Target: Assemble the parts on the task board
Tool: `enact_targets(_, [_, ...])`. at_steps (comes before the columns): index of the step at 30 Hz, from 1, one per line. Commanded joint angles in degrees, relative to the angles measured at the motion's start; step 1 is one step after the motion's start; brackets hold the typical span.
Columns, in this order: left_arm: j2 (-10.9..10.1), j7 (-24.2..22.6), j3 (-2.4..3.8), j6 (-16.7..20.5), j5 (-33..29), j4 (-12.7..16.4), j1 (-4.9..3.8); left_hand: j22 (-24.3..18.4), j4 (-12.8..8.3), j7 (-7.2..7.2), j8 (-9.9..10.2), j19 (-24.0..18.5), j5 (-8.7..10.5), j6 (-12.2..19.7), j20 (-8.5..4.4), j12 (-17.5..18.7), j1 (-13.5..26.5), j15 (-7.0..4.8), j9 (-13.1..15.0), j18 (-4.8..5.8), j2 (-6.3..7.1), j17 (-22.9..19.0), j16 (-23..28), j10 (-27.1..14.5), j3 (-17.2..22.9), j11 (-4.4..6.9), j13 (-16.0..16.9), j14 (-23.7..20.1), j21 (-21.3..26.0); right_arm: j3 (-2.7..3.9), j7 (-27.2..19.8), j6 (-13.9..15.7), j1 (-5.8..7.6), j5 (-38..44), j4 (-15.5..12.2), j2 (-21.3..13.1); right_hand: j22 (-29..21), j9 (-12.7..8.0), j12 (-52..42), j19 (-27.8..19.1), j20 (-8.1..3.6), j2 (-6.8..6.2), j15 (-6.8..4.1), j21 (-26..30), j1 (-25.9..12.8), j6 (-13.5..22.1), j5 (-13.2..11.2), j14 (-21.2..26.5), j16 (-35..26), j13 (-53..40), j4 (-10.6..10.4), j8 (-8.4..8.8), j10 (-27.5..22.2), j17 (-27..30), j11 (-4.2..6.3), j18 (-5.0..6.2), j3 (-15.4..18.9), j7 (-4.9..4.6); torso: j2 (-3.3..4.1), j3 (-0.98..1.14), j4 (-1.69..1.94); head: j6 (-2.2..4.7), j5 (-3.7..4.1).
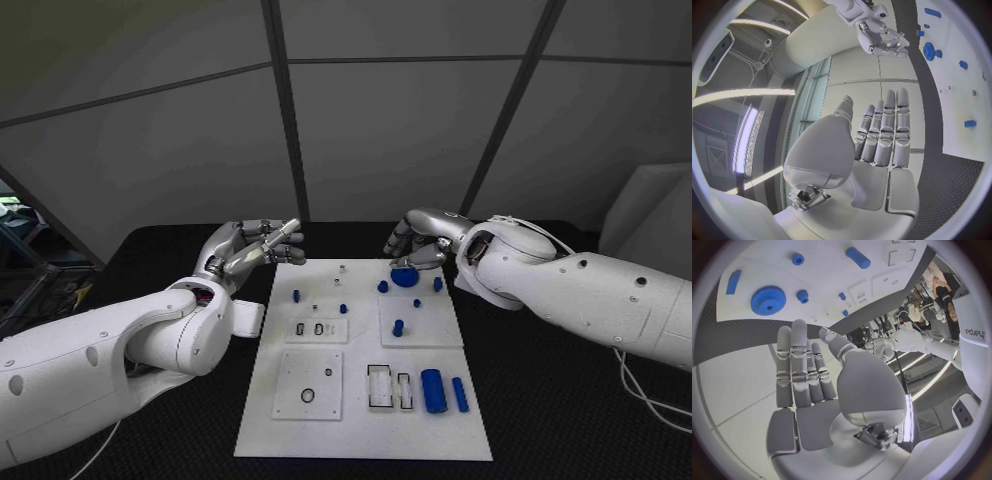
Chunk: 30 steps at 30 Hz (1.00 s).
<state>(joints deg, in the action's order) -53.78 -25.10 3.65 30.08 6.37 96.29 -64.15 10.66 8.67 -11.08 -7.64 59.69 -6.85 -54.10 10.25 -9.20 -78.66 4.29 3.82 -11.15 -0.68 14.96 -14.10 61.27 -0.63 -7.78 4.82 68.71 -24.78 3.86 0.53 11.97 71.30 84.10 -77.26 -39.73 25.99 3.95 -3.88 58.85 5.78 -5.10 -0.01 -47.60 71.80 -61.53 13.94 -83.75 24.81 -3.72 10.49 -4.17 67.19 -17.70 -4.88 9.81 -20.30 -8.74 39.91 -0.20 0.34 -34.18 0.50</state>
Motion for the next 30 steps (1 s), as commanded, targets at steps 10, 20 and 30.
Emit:
enact_targets(10, [-1.0, -0.1, 0.1, -1.0, 0.7, 2.6, -0.07, 1.0, -0.4, -0.02, 1.2, 3.2, -0.08, -0.5, -0.35, 2.0, 0.1, -0.02, -0.1, 0.65, -0.01, 1.5, 1.5, 0.0, -0.6, -0.13, -0.4, 0.4, -2.6, 0.06, 6.2, -6.0, 0.27, 14.2, -1.5, 0.7, 11.3, -0.1, 0.2, 2.6, 0.27, -2.0, 0.15, -10.8, 0.4, 1.5, 0.2, -1.0, 11.5, -0.2, -2.3, 0.55, -3.1, -8.7, -0.31, -0.51, -0.7, 0.31, 2.11, -0.31, 0.44, -0.25, 0.59])
enact_targets(20, [-1.3, 0.1, 0.12, -1.0, 0.1, 3.2, -0.08, 1.5, -0.5, 0.04, 1.7, 5.0, -0.07, -0.7, -0.74, 2.7, 0.2, -0.34, 0.0, 0.6, -0.22, 2.6, 1.5, 0.3, -0.8, 0.01, -0.5, 1.5, -3.7, 0.04, 5.5, -7.3, 0.27, 15.1, -0.9, 1.9, 20.0, 0.0, -0.1, 6.2, 0.35, -2.34, 0.17, -17.2, 1.2, 2.8, 0.4, -1.5, 19.4, -0.3, -3.0, 0.44, -3.9, -16.0, -0.33, -1.77, -0.4, 0.72, 2.38, -0.31, 0.5, -0.13, 0.51])
enact_targets(30, [-1.4, 0.4, 0.12, -1.7, -0.3, 3.5, -0.08, 1.5, -0.5, -0.02, 1.8, 5.2, -0.07, -0.6, -0.78, 2.8, 0.3, -0.35, 0.0, 0.61, -0.26, 2.8, 1.5, 0.2, -0.8, -0.02, -0.6, 1.6, -3.9, 0.0, 5.0, -8.3, 0.26, 15.3, 0.7, 3.4, 27.6, 0.0, -0.3, 9.5, 0.52, -2.19, 0.22, -22.7, 1.7, 3.0, 0.3, -1.5, 28.6, -0.4, -3.7, 0.41, -3.8, -24.7, -0.35, -2.91, -1.0, 0.86, 2.65, -0.28, 0.51, -0.35, 0.46])
